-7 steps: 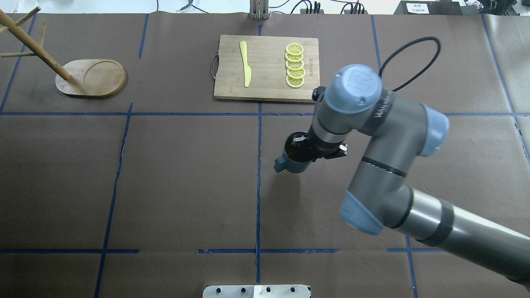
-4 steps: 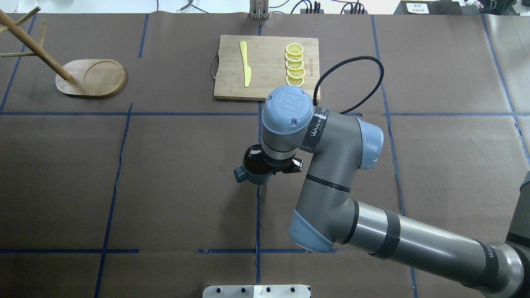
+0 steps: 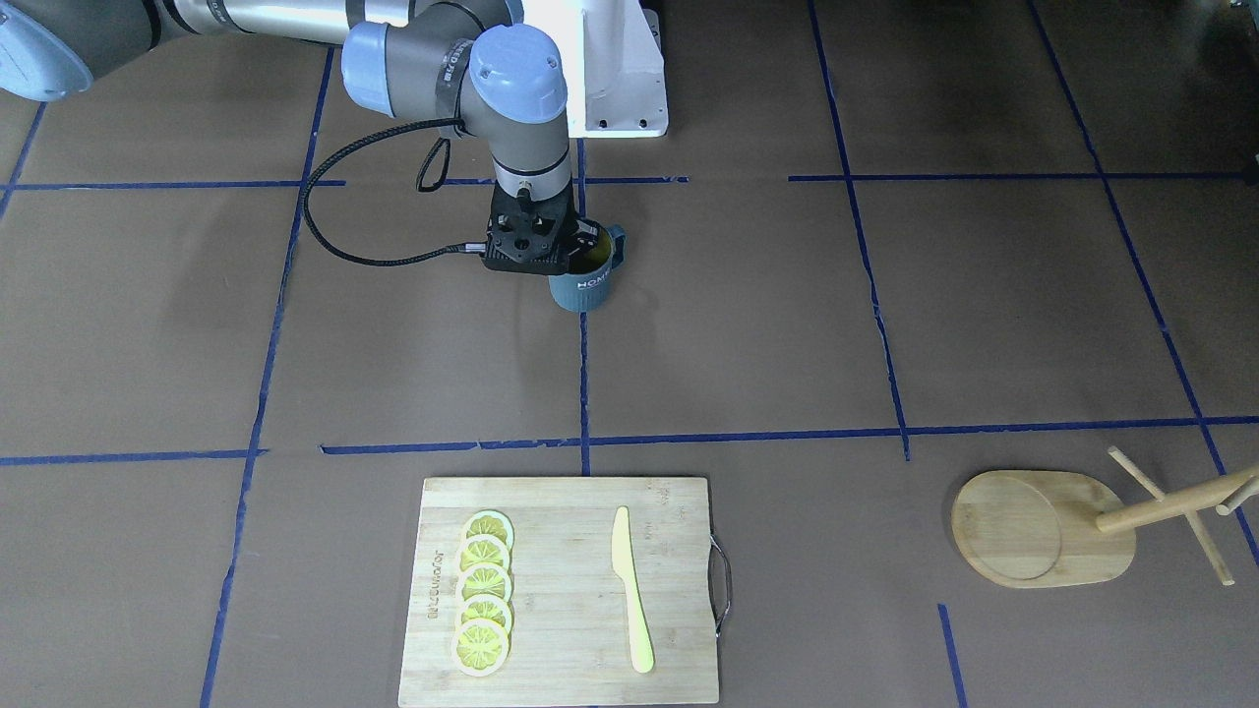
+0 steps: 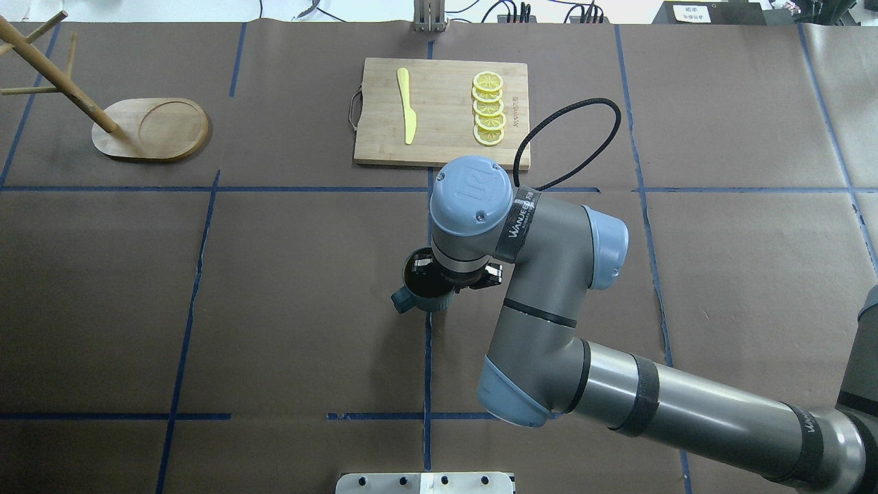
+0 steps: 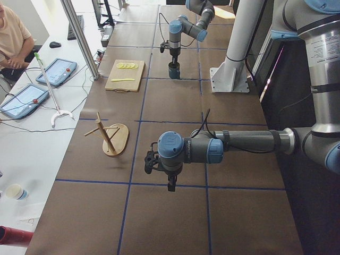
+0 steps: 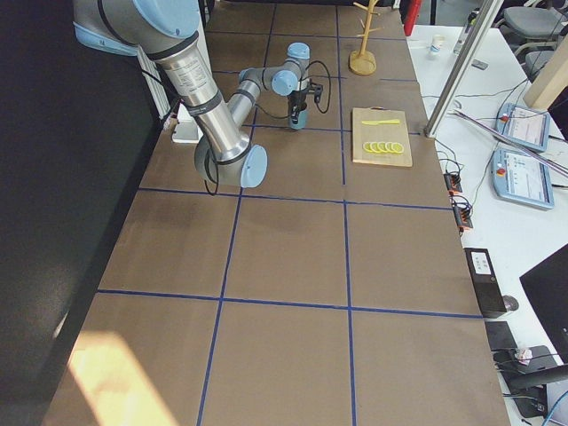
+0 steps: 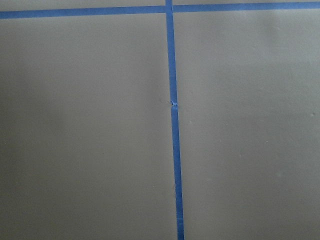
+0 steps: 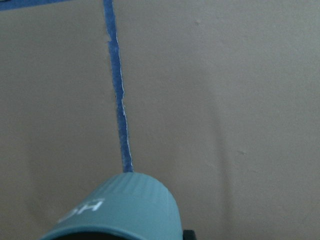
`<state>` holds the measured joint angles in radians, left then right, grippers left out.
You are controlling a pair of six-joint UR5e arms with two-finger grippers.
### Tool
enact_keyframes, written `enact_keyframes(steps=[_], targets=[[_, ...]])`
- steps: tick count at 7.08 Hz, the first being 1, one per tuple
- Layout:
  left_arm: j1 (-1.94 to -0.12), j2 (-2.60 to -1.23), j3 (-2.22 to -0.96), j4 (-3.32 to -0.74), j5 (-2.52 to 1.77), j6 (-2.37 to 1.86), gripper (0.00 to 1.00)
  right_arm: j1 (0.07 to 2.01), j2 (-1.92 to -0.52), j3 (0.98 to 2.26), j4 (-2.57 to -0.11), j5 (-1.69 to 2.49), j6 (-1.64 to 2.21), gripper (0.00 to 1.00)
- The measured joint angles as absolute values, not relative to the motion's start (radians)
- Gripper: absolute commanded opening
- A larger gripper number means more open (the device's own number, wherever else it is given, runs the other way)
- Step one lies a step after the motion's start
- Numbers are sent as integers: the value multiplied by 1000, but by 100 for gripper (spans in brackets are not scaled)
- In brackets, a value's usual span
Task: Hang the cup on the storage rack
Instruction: 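Lower the mug upright onto the table center and open the right gripper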
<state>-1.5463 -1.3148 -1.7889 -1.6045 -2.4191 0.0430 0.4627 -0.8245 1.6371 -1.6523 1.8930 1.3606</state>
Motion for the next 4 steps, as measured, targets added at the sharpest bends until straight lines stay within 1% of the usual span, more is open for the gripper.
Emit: enact_keyframes(steps=[4], targets=[[-1546, -1316, -1791, -1606, -2419, 43, 100, 449, -840, 1642, -1578, 1845, 1361, 100]])
